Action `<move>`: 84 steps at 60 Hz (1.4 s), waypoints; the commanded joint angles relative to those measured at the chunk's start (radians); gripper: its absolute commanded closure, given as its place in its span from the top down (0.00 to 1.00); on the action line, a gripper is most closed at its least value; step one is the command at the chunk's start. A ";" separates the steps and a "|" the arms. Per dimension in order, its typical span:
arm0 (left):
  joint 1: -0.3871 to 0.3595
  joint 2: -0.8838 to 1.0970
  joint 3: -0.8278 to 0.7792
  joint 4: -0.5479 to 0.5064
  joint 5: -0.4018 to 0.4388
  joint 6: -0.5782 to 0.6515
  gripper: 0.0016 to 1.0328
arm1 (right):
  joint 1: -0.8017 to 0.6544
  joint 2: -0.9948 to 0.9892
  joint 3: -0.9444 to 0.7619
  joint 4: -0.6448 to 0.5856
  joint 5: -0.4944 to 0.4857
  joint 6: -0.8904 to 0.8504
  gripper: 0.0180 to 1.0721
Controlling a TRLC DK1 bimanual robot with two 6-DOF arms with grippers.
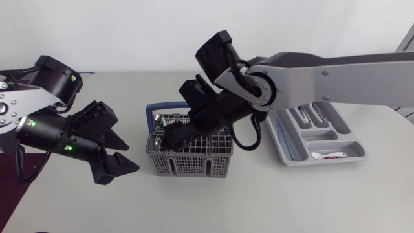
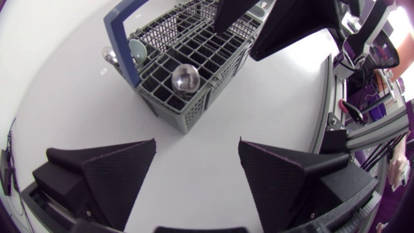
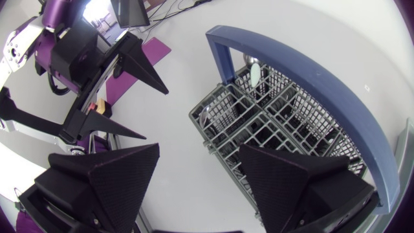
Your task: Unload the cutlery basket into the drawer organizer.
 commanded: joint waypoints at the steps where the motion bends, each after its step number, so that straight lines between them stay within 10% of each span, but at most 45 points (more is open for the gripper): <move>1: 0.021 -0.011 -0.030 0.017 0.016 0.041 0.94 | 0.012 0.034 0.029 0.028 0.017 0.060 0.84; 38: 0.089 0.006 -0.087 0.082 0.151 0.208 0.95 | 0.105 0.121 0.047 0.153 0.201 0.160 0.72; 84: 0.156 0.078 -0.102 0.120 0.210 0.292 0.95 | 0.133 0.189 0.092 0.163 0.253 0.196 0.31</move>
